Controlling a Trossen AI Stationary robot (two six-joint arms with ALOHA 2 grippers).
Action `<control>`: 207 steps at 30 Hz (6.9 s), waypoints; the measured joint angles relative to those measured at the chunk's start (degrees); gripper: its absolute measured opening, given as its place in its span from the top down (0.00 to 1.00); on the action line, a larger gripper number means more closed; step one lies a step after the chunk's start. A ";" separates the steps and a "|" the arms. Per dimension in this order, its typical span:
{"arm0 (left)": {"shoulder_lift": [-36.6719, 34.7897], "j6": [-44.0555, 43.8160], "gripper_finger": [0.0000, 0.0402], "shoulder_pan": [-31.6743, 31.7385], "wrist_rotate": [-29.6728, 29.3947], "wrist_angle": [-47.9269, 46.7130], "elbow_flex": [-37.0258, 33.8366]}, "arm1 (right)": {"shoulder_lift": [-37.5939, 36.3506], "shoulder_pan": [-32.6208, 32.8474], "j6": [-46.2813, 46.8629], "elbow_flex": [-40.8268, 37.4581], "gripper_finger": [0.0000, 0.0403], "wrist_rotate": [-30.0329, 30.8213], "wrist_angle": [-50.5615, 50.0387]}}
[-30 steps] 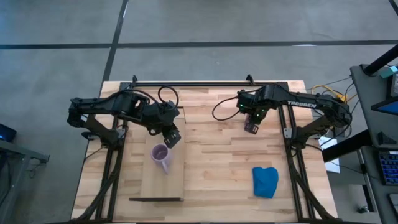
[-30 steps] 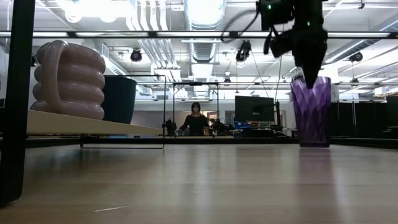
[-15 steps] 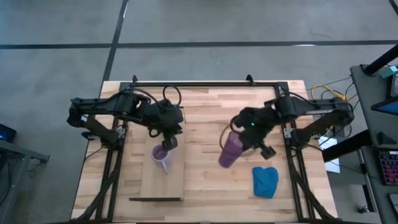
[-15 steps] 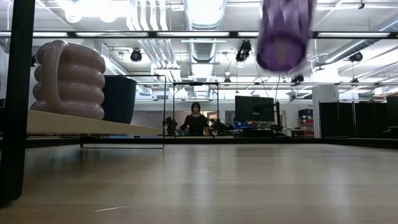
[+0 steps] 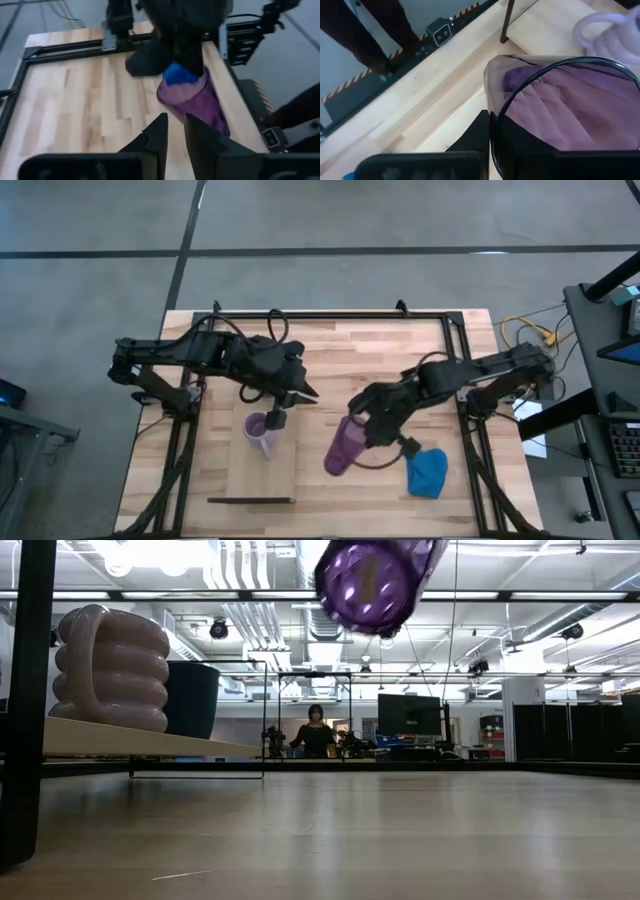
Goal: Stack small to large cups/mugs on shelf
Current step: Put the purple cup on the shelf, then return to Home Position
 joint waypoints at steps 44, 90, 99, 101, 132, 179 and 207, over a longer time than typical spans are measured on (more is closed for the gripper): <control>1.86 -17.00 0.88 -0.76 -2.66 -33.81 -1.00 | 36.44 1.52 10.51 32.06 0.88 14.82 -14.30; 19.65 -23.25 0.88 -9.60 -0.03 -12.55 -1.33 | 11.54 2.53 33.00 46.42 0.83 14.94 -35.36; 20.62 -26.14 0.88 -9.88 1.33 -10.96 -1.65 | 11.10 2.53 30.66 46.38 0.83 14.95 -35.76; 20.63 -26.63 0.88 -9.88 1.36 -10.82 -1.66 | 11.10 2.53 29.97 46.38 0.83 14.95 -35.82; 20.61 -32.00 1.00 -10.15 5.02 -6.06 -1.59 | 11.17 2.53 29.76 46.38 0.82 14.93 -35.83; 20.44 -78.51 1.00 -27.87 -5.35 -34.44 6.97 | 11.21 2.50 30.00 46.38 0.84 17.99 -35.79; 20.26 -78.55 0.80 -27.76 2.83 -31.02 8.19 | 11.21 2.50 29.96 46.38 0.84 17.90 -35.79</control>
